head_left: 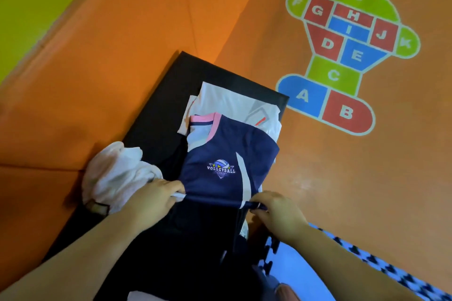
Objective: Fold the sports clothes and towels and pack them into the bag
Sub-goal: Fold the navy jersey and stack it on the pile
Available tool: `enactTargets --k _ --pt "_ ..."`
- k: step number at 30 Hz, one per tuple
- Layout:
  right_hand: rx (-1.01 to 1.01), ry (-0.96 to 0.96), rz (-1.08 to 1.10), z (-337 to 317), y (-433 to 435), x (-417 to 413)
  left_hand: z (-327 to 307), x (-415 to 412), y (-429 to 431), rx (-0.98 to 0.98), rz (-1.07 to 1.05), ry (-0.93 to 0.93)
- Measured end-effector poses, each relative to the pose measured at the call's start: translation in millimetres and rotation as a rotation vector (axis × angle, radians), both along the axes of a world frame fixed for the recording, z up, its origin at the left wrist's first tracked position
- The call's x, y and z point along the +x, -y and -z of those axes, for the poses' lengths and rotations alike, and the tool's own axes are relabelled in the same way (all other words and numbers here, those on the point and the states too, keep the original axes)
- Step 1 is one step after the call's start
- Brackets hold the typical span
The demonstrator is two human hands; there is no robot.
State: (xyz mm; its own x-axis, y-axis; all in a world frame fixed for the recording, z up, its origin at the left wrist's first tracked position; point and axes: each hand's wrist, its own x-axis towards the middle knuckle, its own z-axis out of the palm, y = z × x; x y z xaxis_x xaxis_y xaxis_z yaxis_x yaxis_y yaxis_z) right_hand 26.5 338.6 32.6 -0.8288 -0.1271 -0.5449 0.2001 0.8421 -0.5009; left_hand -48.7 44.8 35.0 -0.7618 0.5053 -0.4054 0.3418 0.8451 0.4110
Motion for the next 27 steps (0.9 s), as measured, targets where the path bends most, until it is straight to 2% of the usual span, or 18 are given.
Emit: enactTargets --k 4,7,13,15,17,21,24,27 --pt "-0.108 -0.034 0.135 -2 -14 -38 -10 -41 -9 0.098 -0.15 0.099" --pt "-0.122 -0.115 0.221 0 -27 -84 -6 -83 -24 0.217 -0.282 0.063" --pt "-0.03 -0.195 0.404 29 -45 -165 21 -163 -69 0.191 -0.486 0.005" --pt "-0.018 -0.259 0.494 42 -47 -175 32 -173 -80 0.168 -0.498 -0.083" --pt "-0.008 -0.288 0.538 50 -47 -174 45 -170 -84 0.146 -0.53 -0.092" --pt "-0.007 -0.12 0.565 60 -34 -135 70 -129 -77 0.024 -0.531 -0.064" --pt "-0.03 0.044 0.638 70 -23 -103 82 -97 -70 -0.082 -0.668 0.111" --pt "-0.04 0.177 0.743 77 -17 -88 86 -82 -72 -0.041 -0.818 0.276"
